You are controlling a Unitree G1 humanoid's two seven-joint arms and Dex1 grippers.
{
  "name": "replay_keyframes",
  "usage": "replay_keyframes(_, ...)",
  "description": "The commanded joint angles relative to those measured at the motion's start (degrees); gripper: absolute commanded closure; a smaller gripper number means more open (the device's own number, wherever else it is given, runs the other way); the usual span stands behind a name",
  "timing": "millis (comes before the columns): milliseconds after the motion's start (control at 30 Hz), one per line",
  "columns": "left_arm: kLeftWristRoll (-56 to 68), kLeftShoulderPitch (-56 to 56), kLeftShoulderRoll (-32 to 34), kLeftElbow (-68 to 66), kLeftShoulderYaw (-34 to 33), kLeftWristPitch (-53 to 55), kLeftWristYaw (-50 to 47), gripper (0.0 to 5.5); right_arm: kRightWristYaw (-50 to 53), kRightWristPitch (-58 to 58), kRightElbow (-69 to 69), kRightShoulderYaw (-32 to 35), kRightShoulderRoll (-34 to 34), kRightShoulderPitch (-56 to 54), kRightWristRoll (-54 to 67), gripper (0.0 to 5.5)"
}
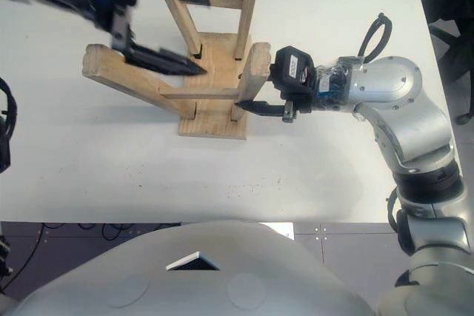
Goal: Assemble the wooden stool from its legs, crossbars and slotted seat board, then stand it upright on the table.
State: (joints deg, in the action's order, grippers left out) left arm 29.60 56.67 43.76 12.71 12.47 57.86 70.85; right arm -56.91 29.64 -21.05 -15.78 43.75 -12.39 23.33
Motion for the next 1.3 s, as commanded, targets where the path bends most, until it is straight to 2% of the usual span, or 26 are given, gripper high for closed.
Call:
replay_keyframes(33, 4.1, 0.9, -3.6, -9.6, -16.5, 3.2, -10.4, 0.76, -1.7, 1.0, 1.5, 1.4, 0.2, 1.4, 1.3, 2.57)
replay_keyframes(133, 3.6, -11.1, -1.9, -11.7, -22.2, 0.8, -13.4, 0.76, -4.0, 0.9, 1.4, 3.6, 3.0, 3.6, 1.6, 2.04)
replay_keyframes(200, 2.4, -20.3, -1.1, -11.8, -22.6, -1.2, -13.9, 0.76, -7.1, 1.3, 0.1, 3.8, 5.4, 6.5, 2.5, 2.04)
replay_keyframes(267, 3.6, -27.8, -3.1, -10.8, -23.3, -1.3, -15.1, 0.76, -13.2, 5.0, -4.0, 3.6, 8.9, 10.7, 8.3, 2.04)
replay_keyframes(400, 10.0, -33.6, -12.4, -9.9, -27.6, 0.9, -20.8, 0.76, -13.6, 13.1, -7.3, 6.8, 3.0, 13.2, 25.6, 2.04)
replay_keyframes(533, 10.8, -35.4, -14.0, -10.1, -28.1, 0.2, -23.7, 0.76, -8.4, 13.9, -3.6, 6.0, -1.8, 8.1, 24.5, 2.04)
replay_keyframes(600, 8.5, -39.7, -12.9, -7.1, -23.4, 0.7, -24.3, 0.76, -0.8, 6.2, 3.1, 5.7, -6.8, 4.9, 15.7, 2.04)
replay_keyframes(700, 11.9, -53.5, -12.8, 9.7, -12.6, 4.2, -23.3, 0.76, 12.1, -6.1, 14.7, 10.0, -13.3, 0.5, 4.6, 2.04)
replay_keyframes(767, 15.0, -58.5, -14.1, 17.0, -10.6, 5.2, -24.1, 0.76, 14.7, -9.8, 17.5, 11.6, -14.5, -0.2, 1.8, 2.04)
replay_keyframes(867, 16.0, -60.1, -15.1, 17.3, -13.8, 4.5, -27.5, 0.76, 13.8, -12.5, 17.7, 11.9, -14.1, 1.6, 0.0, 2.04)
replay_keyframes(1033, 11.0, -57.3, -9.7, 7.0, -18.8, -1.6, -27.5, 0.76, 5.8, -16.9, 13.9, 9.2, -9.8, 9.3, -2.4, 2.04)
replay_keyframes(1133, 10.0, -55.4, -8.9, 4.1, -19.5, -3.7, -27.5, 0.76, 6.0, -16.4, 10.3, 8.1, -12.6, 11.7, -1.6, 2.04)
replay_keyframes(1300, 10.0, -52.7, -8.8, 1.6, -21.0, -4.2, -28.7, 0.76, 11.9, -17.8, 10.3, 4.9, -19.6, 12.1, -5.2, 2.04)
